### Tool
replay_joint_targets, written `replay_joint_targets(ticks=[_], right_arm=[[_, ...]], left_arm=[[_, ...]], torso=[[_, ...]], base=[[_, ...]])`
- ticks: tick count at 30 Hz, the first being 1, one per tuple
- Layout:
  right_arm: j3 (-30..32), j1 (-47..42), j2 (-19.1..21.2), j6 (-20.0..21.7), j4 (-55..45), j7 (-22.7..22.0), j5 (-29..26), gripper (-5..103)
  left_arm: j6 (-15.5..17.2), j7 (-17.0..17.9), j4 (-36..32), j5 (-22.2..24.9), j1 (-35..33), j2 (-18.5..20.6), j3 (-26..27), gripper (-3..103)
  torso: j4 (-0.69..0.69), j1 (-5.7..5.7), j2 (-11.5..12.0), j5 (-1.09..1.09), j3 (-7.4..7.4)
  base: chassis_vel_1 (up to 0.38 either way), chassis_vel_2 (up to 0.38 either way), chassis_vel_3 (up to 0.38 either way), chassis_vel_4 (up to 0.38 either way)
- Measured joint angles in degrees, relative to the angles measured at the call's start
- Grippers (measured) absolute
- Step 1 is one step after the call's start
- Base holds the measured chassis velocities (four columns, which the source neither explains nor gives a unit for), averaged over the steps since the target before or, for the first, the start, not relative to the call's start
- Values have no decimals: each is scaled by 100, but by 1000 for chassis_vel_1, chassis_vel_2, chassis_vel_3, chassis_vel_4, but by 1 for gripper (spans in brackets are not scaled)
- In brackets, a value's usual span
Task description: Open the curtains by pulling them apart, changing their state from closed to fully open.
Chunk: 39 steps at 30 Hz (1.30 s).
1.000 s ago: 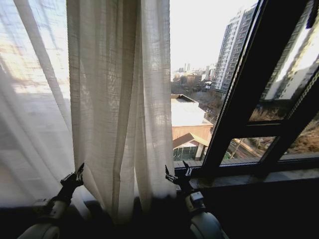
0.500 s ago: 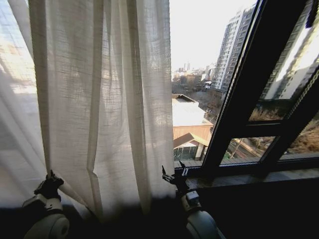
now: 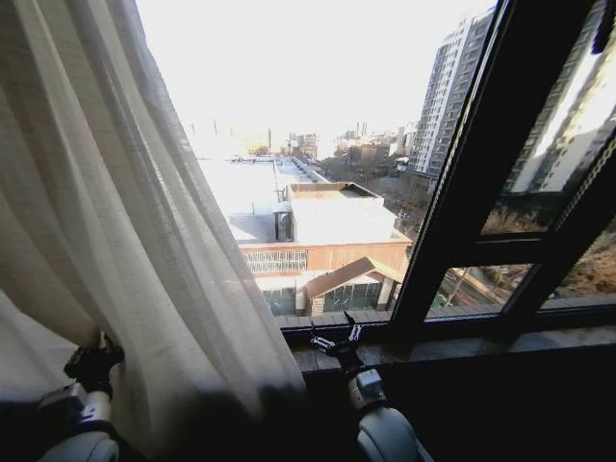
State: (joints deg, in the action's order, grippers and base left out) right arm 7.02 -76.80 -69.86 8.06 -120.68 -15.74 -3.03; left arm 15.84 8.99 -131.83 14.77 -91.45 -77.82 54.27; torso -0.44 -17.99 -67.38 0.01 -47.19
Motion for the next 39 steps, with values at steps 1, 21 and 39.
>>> replay_joint_targets(ticks=[1,21,39], right_arm=[[5,-5,0,-5,0,0,1,100],[33,-44,72,-99,80,-8,3,100],[23,-130,225,-112,50,-18,-15,100]], left_arm=[[9,-64,-18,-1,-17,10,-6,38],[263,-1703,-67,410,22,603,-287,100],[262,-355,685,385,886,512,-1371,95]], torso=[[0,0,0,0,0],[-1,0,0,0,0],[0,-1,0,1,0]], base=[[0,0,0,0],[0,0,0,0],[0,0,0,0]])
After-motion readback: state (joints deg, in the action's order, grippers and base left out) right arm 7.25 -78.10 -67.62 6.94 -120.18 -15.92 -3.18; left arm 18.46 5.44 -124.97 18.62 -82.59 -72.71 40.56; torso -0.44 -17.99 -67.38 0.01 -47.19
